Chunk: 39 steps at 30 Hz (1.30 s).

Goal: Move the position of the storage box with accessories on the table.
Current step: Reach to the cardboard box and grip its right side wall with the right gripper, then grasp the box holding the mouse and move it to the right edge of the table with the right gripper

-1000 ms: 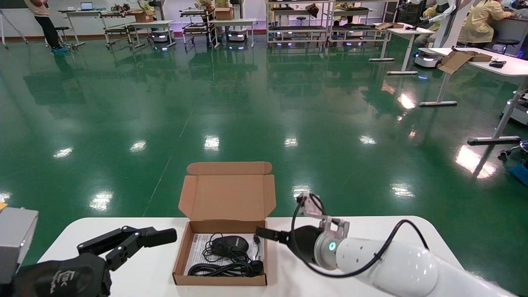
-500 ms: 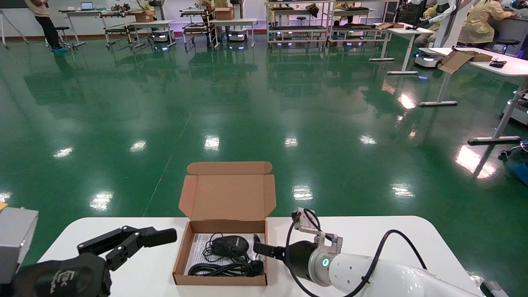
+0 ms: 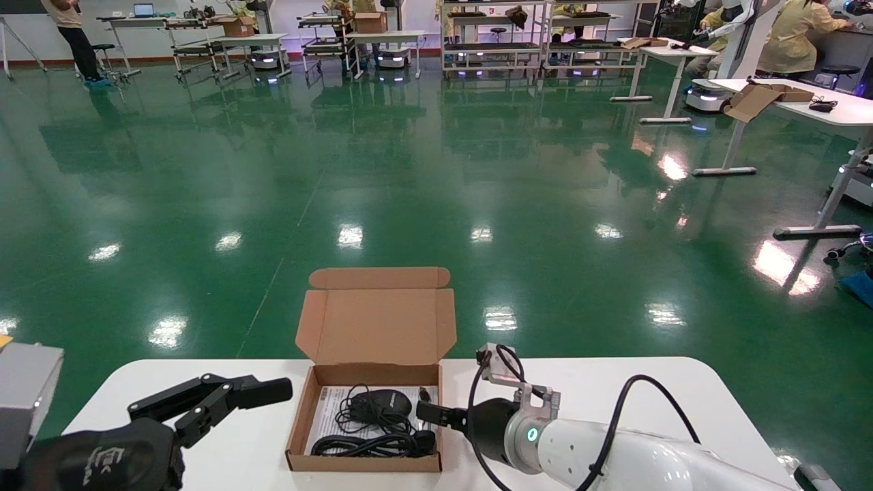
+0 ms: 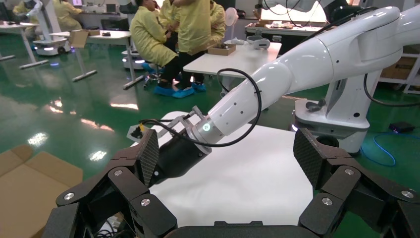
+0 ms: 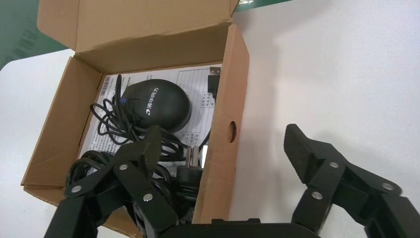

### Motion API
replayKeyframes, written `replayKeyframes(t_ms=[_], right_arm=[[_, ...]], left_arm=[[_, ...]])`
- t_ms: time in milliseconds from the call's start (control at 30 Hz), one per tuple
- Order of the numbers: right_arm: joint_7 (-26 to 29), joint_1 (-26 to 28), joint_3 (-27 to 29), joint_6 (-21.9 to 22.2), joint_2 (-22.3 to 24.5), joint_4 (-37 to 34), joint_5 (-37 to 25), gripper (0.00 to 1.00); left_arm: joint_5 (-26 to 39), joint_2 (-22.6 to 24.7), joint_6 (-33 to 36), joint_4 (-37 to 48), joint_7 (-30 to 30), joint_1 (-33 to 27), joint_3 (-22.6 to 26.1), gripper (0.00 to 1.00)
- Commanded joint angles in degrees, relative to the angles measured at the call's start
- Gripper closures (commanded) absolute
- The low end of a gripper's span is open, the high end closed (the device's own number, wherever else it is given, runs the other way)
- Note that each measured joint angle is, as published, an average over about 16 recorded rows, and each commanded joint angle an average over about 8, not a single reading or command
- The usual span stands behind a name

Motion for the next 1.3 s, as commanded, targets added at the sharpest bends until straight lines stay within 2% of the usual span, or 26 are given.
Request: replayKeyframes(t_ms=[33,1300], right_arm=[[0.6,0.1,-0.3,0.1,0.0,0.2,-0.3,1.0],[7.1,0.5,-2.0,-0.3,0.0,2.0,-5.1,1.0]], left_arm=[[0.0,0.0,0.0,0.0,0.0,0.0,0.0,0.0],[0.0,0.0,0.0,0.0,0.0,0.0,0.0,0.0]])
